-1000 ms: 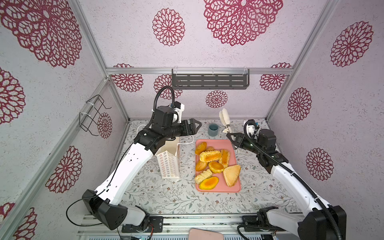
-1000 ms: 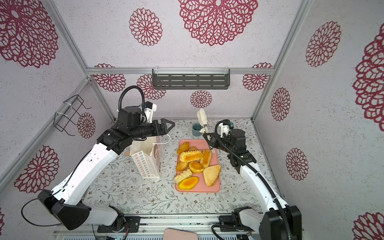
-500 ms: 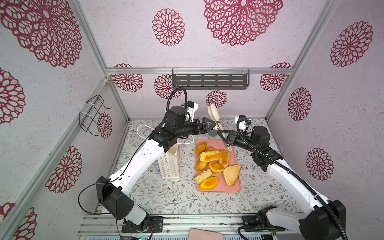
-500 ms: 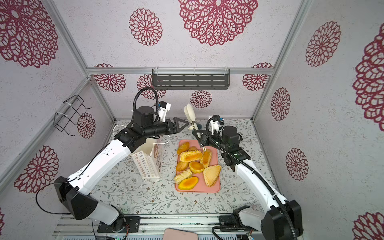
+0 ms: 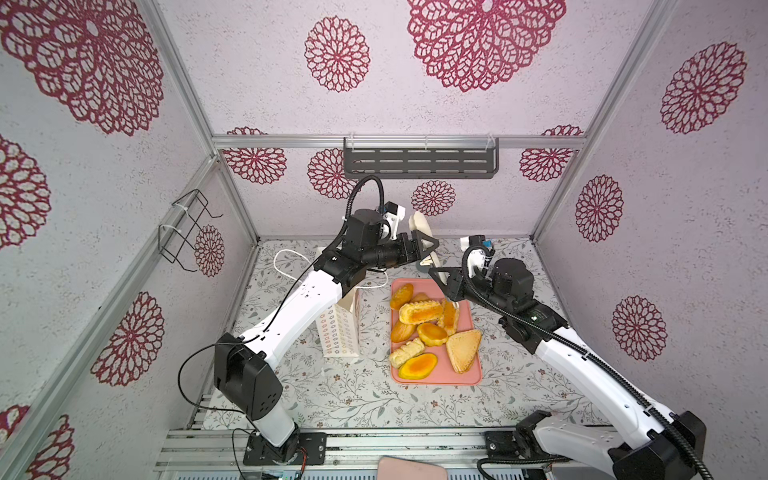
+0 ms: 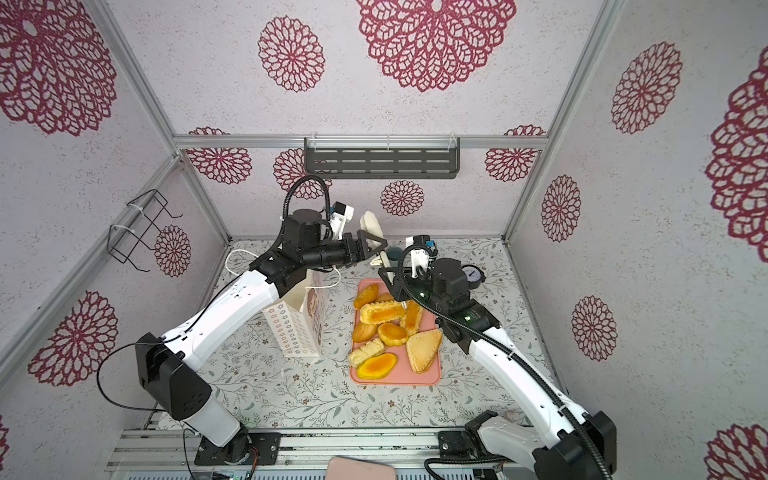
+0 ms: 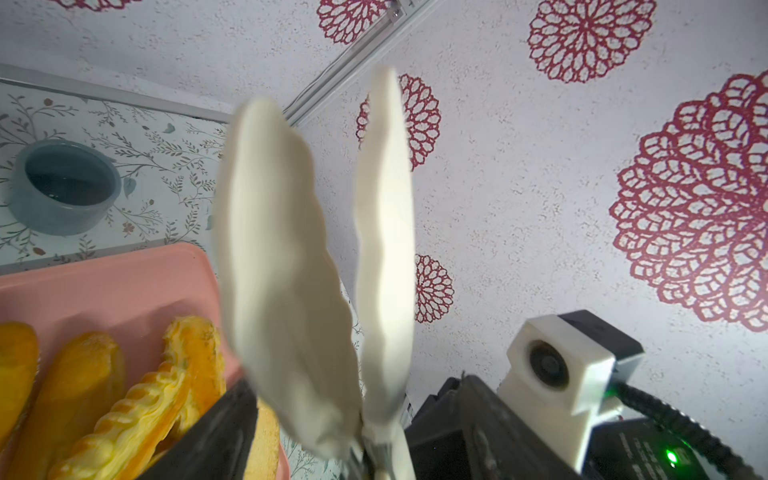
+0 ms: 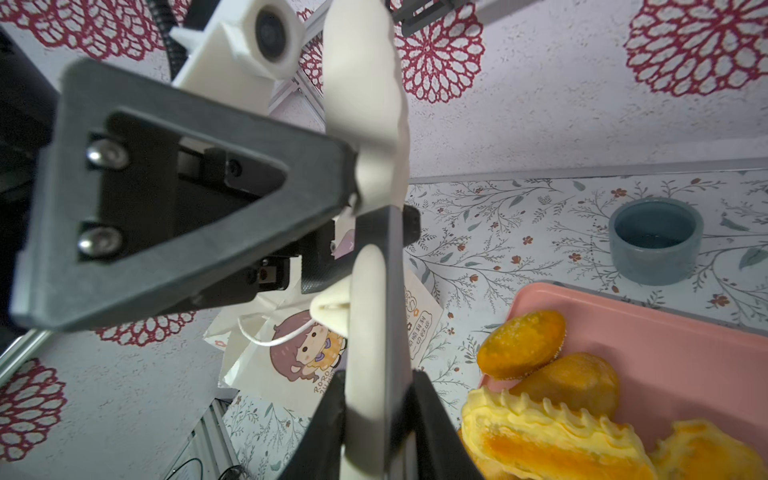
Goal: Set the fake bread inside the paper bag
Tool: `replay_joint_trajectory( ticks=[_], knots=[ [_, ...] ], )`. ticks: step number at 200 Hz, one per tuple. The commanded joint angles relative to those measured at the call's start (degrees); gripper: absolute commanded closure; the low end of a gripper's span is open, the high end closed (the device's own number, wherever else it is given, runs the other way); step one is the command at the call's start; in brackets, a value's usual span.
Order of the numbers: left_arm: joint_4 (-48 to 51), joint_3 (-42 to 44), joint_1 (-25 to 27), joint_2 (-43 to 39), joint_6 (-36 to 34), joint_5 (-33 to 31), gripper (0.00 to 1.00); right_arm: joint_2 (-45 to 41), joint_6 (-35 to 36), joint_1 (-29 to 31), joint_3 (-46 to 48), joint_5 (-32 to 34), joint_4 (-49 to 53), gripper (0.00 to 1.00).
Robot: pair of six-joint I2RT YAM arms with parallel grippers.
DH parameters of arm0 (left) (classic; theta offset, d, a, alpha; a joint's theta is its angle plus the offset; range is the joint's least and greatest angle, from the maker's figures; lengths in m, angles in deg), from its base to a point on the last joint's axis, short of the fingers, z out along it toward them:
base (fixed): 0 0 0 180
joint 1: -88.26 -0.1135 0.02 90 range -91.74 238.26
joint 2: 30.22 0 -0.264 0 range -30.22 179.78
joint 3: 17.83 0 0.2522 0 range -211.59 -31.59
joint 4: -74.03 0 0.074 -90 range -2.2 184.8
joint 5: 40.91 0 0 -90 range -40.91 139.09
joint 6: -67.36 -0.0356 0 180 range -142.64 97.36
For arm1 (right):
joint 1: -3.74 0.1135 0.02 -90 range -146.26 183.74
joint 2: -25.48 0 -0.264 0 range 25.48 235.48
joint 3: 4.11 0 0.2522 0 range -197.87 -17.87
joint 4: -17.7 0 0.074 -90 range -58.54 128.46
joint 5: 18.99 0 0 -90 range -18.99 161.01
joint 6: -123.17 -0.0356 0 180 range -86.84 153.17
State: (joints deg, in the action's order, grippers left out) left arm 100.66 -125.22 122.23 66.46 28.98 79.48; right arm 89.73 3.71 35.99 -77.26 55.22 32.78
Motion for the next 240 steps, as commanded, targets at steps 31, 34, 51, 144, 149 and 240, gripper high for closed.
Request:
replay_joint_trajectory(
  ticks=[31,34,51,144,149,240],
  knots=[
    [-14.39,1.77,-0.81,0.01,9.74,6.85,0.46,-3.26,6.67,1.66,-3.18,6.4,1.6,0.73],
    [-15.03,2.02,-0.88,-0.11,10.14,7.11,0.48,-3.43,6.76,1.62,-3.1,6.54,1.72,0.73],
    [-17.28,2.82,-1.06,-0.34,11.23,8.48,0.6,-4.13,7.43,1.6,-3.1,7.0,2.58,0.69],
    [-31.32,4.53,-3.67,0.36,13.97,20.9,0.77,-3.45,9.28,-0.43,-8.54,1.6,12.37,0.01],
    [-32.57,4.58,-3.97,0.58,14.61,21.98,0.77,-3.12,8.93,-0.98,-9.04,0.93,13.09,0.01],
    [-35.19,1.74,-4.71,3.26,14.39,30.08,0.74,7.44,-6.69,-4.38,-12.32,-29.13,1.69,0.38]
  ],
)
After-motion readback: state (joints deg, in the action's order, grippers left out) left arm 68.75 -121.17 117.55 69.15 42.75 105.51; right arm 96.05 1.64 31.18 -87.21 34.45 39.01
